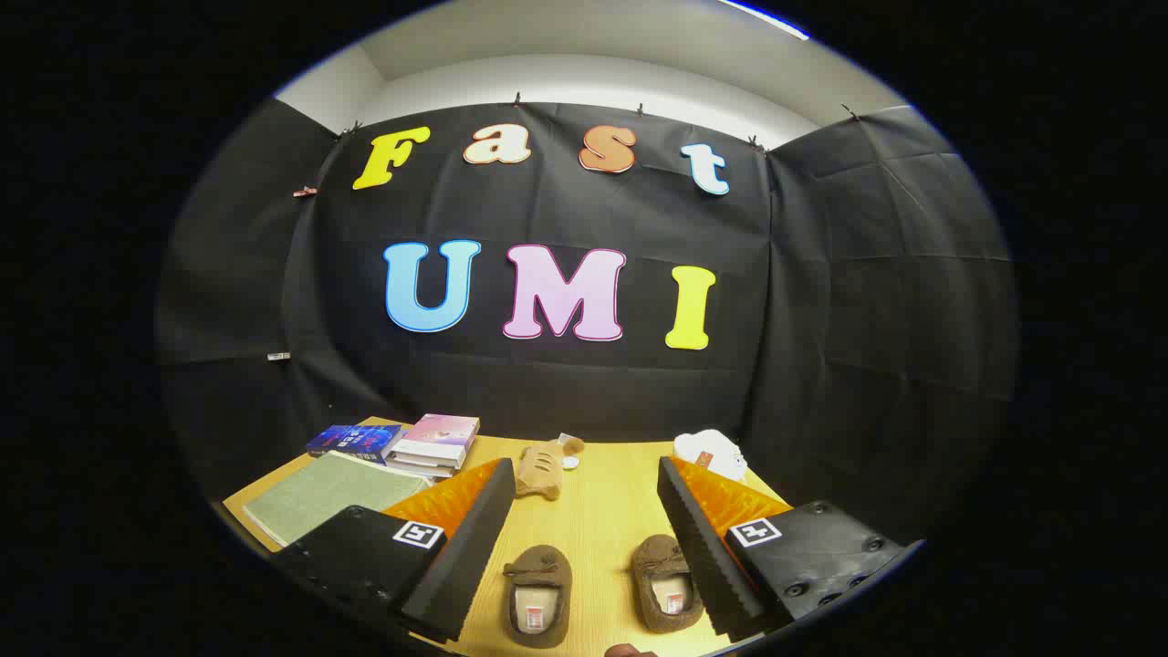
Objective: Open the storage box then place both shoes into the box .Put the left shoe in first, then the right shoe, with the right side of both shoes facing outward in a uniform manner.
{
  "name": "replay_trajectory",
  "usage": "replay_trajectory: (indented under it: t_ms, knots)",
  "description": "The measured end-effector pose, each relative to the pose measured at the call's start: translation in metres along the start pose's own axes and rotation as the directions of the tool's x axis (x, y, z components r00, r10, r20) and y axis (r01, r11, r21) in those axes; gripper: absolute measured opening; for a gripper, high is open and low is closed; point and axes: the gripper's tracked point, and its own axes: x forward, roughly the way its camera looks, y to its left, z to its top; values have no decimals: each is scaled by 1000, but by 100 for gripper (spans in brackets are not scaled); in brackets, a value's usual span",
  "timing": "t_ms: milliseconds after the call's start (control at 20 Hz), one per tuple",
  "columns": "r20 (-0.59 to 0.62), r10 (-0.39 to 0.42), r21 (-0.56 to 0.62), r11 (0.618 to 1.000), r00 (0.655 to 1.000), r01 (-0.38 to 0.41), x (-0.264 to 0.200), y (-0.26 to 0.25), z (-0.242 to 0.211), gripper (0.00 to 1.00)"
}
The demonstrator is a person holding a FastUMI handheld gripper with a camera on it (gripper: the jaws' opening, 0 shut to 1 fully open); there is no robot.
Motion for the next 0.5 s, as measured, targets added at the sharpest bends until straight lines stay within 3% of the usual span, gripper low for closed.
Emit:
replay_trajectory:
  t_ms: [500]
  knots:
    - [-35, -14, 28, 999, 999, 15, 1, -7, -8, 97]
